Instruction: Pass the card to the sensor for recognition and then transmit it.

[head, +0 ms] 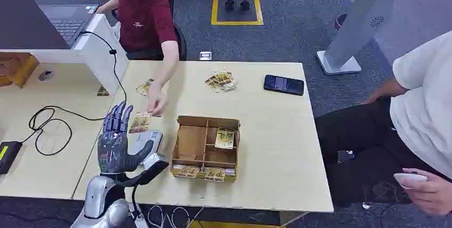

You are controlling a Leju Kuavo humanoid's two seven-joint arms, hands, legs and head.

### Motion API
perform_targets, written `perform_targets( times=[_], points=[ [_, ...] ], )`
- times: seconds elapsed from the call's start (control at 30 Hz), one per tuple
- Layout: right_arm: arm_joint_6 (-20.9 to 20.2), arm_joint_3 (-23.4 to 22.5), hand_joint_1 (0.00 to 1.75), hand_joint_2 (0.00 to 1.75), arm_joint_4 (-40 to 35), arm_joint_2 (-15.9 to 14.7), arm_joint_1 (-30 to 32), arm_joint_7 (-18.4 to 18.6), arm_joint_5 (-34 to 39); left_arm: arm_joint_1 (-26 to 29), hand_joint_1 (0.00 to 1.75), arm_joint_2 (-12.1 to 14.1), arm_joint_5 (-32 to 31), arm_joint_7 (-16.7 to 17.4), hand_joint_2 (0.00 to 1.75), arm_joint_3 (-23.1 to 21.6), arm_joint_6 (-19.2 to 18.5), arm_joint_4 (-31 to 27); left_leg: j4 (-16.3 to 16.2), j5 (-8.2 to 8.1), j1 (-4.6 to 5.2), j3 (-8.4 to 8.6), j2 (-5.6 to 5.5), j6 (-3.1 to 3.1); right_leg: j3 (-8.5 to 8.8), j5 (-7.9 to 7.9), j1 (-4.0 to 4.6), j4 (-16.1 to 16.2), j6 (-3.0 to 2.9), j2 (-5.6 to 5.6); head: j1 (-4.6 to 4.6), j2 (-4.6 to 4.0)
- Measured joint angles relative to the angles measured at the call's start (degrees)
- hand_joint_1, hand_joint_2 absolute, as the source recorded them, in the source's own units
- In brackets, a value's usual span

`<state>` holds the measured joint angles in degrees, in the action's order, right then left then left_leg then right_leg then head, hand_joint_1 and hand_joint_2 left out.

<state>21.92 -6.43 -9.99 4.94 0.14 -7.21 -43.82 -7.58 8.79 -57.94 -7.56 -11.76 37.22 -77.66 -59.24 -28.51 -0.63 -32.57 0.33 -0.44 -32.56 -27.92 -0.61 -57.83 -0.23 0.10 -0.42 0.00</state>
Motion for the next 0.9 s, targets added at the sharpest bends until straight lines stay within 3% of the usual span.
perform_targets(
  times=[0.4, 0.43, 0.47, 0.9],
  points=[
    [0.1, 0.0, 0.00, 1.75, 0.0, 0.0, 0.0, 0.2, 0.0, -0.3, 0.00, -0.2, 0.4, -0.4, 1.75, 0.0, 0.1, 0.4, 0.0, 0.00, 0.00, 0.00, 0.00, 0.00, 0.00, 0.00, 0.00, 0.0, 0.00, 0.00, 0.00, 0.00],
    [0.1, 0.0, 0.00, 1.75, 0.0, 0.0, 0.0, 0.2, 0.0, -0.3, 1.55, -0.2, 0.4, -0.5, 1.75, 0.0, 0.1, 0.4, 0.0, 0.00, 0.00, 0.00, 0.00, 0.00, 0.00, 0.00, 0.00, 0.0, 0.00, 0.00, 0.00, 0.00],
    [0.1, 0.0, 0.00, 1.75, 0.0, 0.0, 0.0, 0.2, 0.0, -0.3, 1.75, -0.2, 0.5, -0.5, 1.75, 0.0, 0.1, 0.4, 0.0, 0.00, 0.00, 0.00, 0.00, 0.00, 0.00, 0.00, 0.00, 0.0, 0.00, 0.00, 0.00, 0.00],
    [0.1, 0.0, 0.00, 1.75, 0.0, 0.0, 0.0, -0.1, -0.5, -0.2, 1.75, -0.2, 4.5, -4.1, 1.75, 0.0, 0.2, 0.5, 0.0, 0.00, 0.00, -0.01, 0.00, 0.00, 0.00, 0.00, 0.00, 0.0, 0.00, 0.00, 0.00, 0.00]
  ],
)
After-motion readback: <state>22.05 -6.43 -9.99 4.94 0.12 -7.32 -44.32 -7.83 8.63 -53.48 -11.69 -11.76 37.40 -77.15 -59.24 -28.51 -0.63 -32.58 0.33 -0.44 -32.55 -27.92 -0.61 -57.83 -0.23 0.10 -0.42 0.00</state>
